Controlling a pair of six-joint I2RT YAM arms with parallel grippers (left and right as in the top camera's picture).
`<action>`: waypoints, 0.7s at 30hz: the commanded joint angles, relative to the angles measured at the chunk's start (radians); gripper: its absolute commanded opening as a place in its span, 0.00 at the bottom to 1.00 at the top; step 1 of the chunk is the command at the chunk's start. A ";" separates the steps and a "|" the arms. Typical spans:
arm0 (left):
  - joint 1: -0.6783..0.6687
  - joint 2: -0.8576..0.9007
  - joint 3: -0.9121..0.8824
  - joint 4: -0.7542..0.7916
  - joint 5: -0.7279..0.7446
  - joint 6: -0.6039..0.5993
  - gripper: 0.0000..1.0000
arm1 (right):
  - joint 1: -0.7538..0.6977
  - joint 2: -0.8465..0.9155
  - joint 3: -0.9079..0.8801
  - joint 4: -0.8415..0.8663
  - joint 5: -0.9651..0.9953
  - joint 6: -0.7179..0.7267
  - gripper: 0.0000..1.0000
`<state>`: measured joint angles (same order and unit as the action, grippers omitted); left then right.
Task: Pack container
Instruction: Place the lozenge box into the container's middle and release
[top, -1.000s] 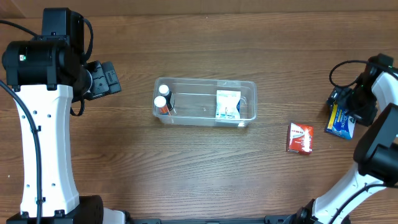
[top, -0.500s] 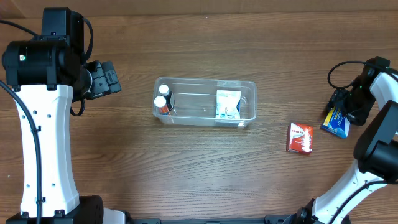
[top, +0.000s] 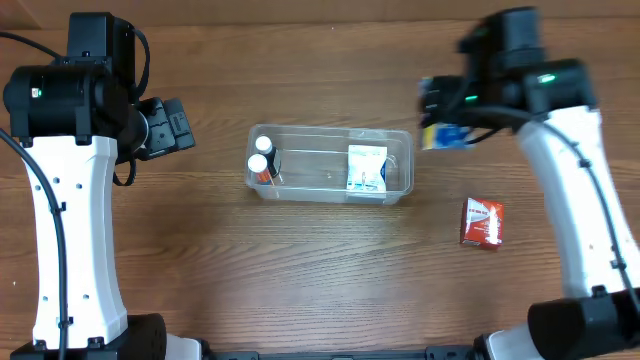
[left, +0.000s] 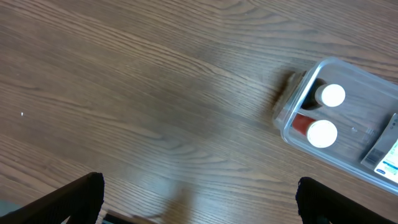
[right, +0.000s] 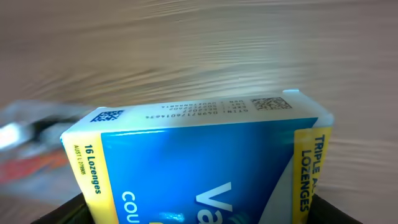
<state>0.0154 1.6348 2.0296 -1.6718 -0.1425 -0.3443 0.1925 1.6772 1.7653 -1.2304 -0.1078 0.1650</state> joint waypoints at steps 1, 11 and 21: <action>0.004 0.002 0.008 0.003 0.010 0.008 1.00 | 0.213 0.037 0.008 0.056 -0.002 0.166 0.75; 0.004 0.002 0.008 -0.001 0.009 0.008 1.00 | 0.436 0.283 0.008 0.224 0.073 0.429 0.75; 0.005 0.002 0.008 0.000 0.009 0.008 1.00 | 0.434 0.404 0.002 0.234 0.072 0.438 0.75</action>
<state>0.0154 1.6348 2.0296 -1.6726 -0.1425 -0.3439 0.6289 2.0575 1.7653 -0.9863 -0.0444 0.5919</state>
